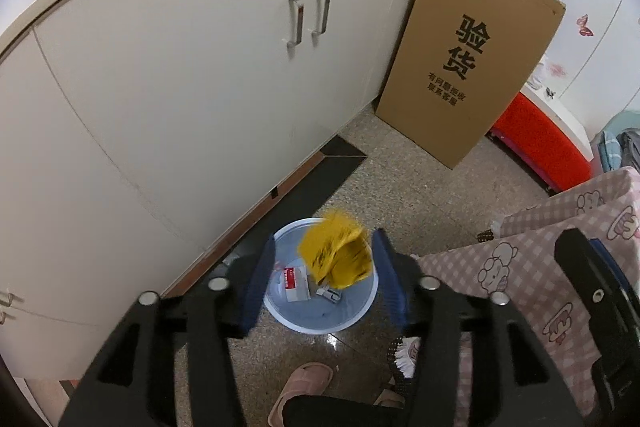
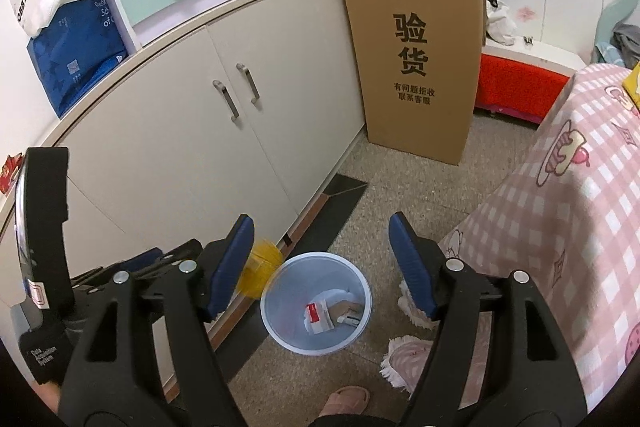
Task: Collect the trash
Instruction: 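Release the yellow paper bag from the left gripper into the wastebasket, then grasp the teal tube with the left gripper while the right gripper grasps the green leaf toy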
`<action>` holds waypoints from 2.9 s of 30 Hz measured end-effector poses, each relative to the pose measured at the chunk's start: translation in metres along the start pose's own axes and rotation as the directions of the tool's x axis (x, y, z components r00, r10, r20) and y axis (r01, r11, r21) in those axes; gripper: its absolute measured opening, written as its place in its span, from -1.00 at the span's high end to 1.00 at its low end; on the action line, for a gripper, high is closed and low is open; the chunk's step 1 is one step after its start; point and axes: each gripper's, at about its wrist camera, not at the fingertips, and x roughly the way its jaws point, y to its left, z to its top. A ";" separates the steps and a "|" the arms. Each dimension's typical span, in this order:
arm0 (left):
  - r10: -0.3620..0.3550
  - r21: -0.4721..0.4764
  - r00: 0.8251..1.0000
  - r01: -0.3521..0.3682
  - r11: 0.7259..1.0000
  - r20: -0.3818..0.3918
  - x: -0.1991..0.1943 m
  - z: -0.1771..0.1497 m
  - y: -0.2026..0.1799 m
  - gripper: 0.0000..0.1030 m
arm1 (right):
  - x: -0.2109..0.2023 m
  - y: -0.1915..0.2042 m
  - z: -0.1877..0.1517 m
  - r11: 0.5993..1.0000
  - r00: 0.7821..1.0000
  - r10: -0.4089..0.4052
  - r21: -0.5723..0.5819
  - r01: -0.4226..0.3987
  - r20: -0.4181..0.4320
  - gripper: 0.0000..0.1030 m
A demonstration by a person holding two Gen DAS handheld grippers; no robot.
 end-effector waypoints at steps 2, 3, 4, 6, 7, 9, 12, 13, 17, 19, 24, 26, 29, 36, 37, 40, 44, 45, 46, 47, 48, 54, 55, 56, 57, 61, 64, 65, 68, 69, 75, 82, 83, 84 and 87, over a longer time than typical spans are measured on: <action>-0.005 -0.001 1.000 0.005 1.000 0.000 -0.004 -0.002 0.000 0.00 | -0.002 -0.002 -0.001 1.000 1.000 -0.002 0.005 0.002 -0.005 -0.34; -0.009 -0.003 1.000 0.009 1.000 0.002 -0.006 -0.002 0.000 0.00 | -0.004 -0.003 -0.002 1.000 1.000 -0.001 0.007 0.001 -0.004 -0.34; -0.010 -0.003 1.000 0.010 1.000 0.005 -0.009 -0.003 -0.001 -0.01 | -0.005 -0.003 -0.002 1.000 1.000 -0.001 0.009 0.001 -0.003 -0.34; -0.013 0.004 1.000 0.013 1.000 0.016 -0.017 -0.005 -0.003 -0.02 | -0.012 -0.004 -0.002 1.000 1.000 -0.001 0.011 0.001 0.002 -0.34; -0.015 0.007 1.000 0.015 1.000 0.021 -0.021 -0.006 -0.004 -0.03 | -0.016 -0.005 -0.002 1.000 1.000 -0.001 0.013 0.001 0.006 -0.34; -0.023 0.014 0.999 0.022 1.000 0.035 -0.032 -0.008 -0.008 -0.05 | -0.025 -0.007 -0.002 1.000 1.000 0.000 0.019 0.000 0.019 -0.35; -0.034 0.025 0.998 0.033 0.999 0.059 -0.050 -0.012 -0.013 -0.07 | -0.045 -0.012 -0.001 1.000 0.999 -0.003 0.028 0.001 0.048 -0.36; -0.037 0.028 0.997 0.035 0.999 0.065 -0.055 -0.014 -0.014 -0.08 | -0.051 -0.013 -0.001 1.000 0.998 -0.004 0.031 0.002 0.055 -0.36; -0.057 0.051 0.992 0.052 0.997 0.108 -0.086 -0.022 -0.026 -0.11 | -0.083 -0.022 -0.003 0.999 0.995 -0.013 0.044 0.009 0.097 -0.37; -0.073 0.066 0.989 0.065 0.996 0.130 -0.102 -0.027 -0.034 -0.13 | -0.098 -0.026 -0.003 0.999 0.993 -0.021 0.051 0.015 0.115 -0.38; -0.109 0.111 0.980 0.091 0.990 0.169 -0.134 -0.040 -0.059 -0.17 | -0.140 -0.049 -0.009 0.997 0.986 -0.050 0.072 0.039 0.158 -0.38; -0.132 0.141 0.975 0.107 0.984 0.177 -0.147 -0.048 -0.074 -0.19 | -0.155 -0.061 -0.012 0.995 0.982 -0.074 0.082 0.061 0.171 -0.39; -0.161 0.182 0.971 0.129 0.975 0.178 -0.159 -0.058 -0.098 -0.23 | -0.180 -0.087 -0.019 0.989 0.975 -0.121 0.108 0.102 0.185 -0.39; -0.236 0.288 0.959 0.184 0.940 0.157 -0.177 -0.084 -0.162 -0.30 | -0.226 -0.167 -0.043 0.954 0.956 -0.237 0.229 0.195 0.174 -0.39; -0.245 0.300 0.957 0.192 0.935 0.153 -0.178 -0.087 -0.170 -0.31 | -0.230 -0.176 -0.046 0.949 0.953 -0.250 0.241 0.205 0.171 -0.39; -0.276 0.339 0.951 0.215 0.916 0.140 -0.183 -0.096 -0.195 -0.32 | -0.238 -0.205 -0.050 0.934 0.951 -0.268 0.282 0.218 0.155 -0.39; -0.281 0.372 0.949 0.212 0.904 0.141 -0.185 -0.101 -0.221 -0.34 | -0.231 -0.228 -0.045 0.931 0.958 -0.257 0.300 0.210 0.125 -0.39; -0.278 0.376 0.950 0.208 0.903 0.140 -0.184 -0.101 -0.224 -0.34 | -0.226 -0.231 -0.042 0.932 0.960 -0.254 0.297 0.210 0.117 -0.39; -0.275 0.378 0.951 0.205 0.903 0.140 -0.183 -0.101 -0.228 -0.34 | -0.222 -0.234 -0.040 0.934 0.962 -0.248 0.292 0.207 0.112 -0.39; -0.273 0.379 0.952 0.203 0.903 0.139 -0.181 -0.100 -0.231 -0.35 | -0.214 -0.238 -0.035 0.937 0.968 -0.233 0.288 0.196 0.097 -0.39; -0.268 0.379 0.954 0.199 0.904 0.137 -0.179 -0.098 -0.235 -0.35 | -0.208 -0.239 -0.032 0.939 0.972 -0.220 0.287 0.187 0.087 -0.39; -0.260 0.378 0.958 0.198 0.904 0.118 -0.166 -0.091 -0.243 -0.35 | -0.176 -0.253 -0.014 0.950 0.980 -0.194 0.255 0.179 0.035 -0.26; -0.260 0.380 0.959 0.199 0.903 0.116 -0.164 -0.091 -0.245 -0.35 | -0.172 -0.253 -0.012 0.953 0.981 -0.190 0.244 0.178 0.027 -0.03; -0.258 0.384 0.959 0.197 0.902 0.114 -0.163 -0.091 -0.248 -0.35 | -0.170 -0.253 -0.010 0.956 0.983 -0.184 0.235 0.174 0.022 0.54; -0.259 0.385 0.960 0.198 0.901 0.111 -0.162 -0.091 -0.250 -0.35 | -0.168 -0.255 -0.010 0.961 0.986 -0.165 0.229 0.157 0.018 0.57; -0.278 0.384 0.957 0.227 0.895 0.080 -0.157 -0.093 -0.259 -0.35 | -0.187 -0.256 -0.013 0.961 0.980 -0.176 0.233 0.150 0.094 0.80; -0.301 0.400 0.952 0.255 0.881 0.056 -0.158 -0.102 -0.272 -0.35 | -0.216 -0.255 -0.020 0.955 0.960 -0.227 0.232 0.187 0.161 0.81; -0.307 0.408 0.950 0.262 0.875 0.048 -0.158 -0.105 -0.276 -0.35 | -0.228 -0.256 -0.023 0.950 0.951 -0.252 0.233 0.208 0.180 0.81; -0.330 0.437 0.944 0.288 0.852 0.022 -0.161 -0.119 -0.295 -0.35 | -0.251 -0.263 -0.030 0.937 0.932 -0.298 0.247 0.246 0.205 0.81; -0.338 0.448 0.941 0.297 0.843 0.013 -0.163 -0.125 -0.301 -0.35 | -0.257 -0.266 -0.035 0.931 0.926 -0.318 0.253 0.264 0.203 0.81; -0.359 0.504 0.932 0.333 0.797 -0.047 -0.164 -0.156 -0.339 -0.35 | -0.278 -0.284 -0.054 0.910 0.914 -0.353 0.302 0.285 0.202 0.81; -0.311 0.520 0.948 0.299 0.800 -0.066 -0.149 -0.172 -0.359 -0.23 | -0.278 -0.280 -0.065 0.915 0.922 -0.335 0.301 0.268 0.197 0.82; -0.321 0.527 0.945 0.307 0.792 -0.068 -0.151 -0.173 -0.359 0.03 | -0.277 -0.278 -0.065 0.916 0.923 -0.332 0.300 0.266 0.197 0.82; -0.341 0.540 0.937 0.328 0.776 -0.078 -0.152 -0.174 -0.360 0.22 | -0.276 -0.276 -0.065 0.918 0.924 -0.328 0.296 0.263 0.198 0.82; -0.372 0.563 0.924 0.357 0.745 -0.094 -0.155 -0.175 -0.357 0.63 | -0.274 -0.267 -0.063 0.925 0.926 -0.316 0.286 0.252 0.205 0.82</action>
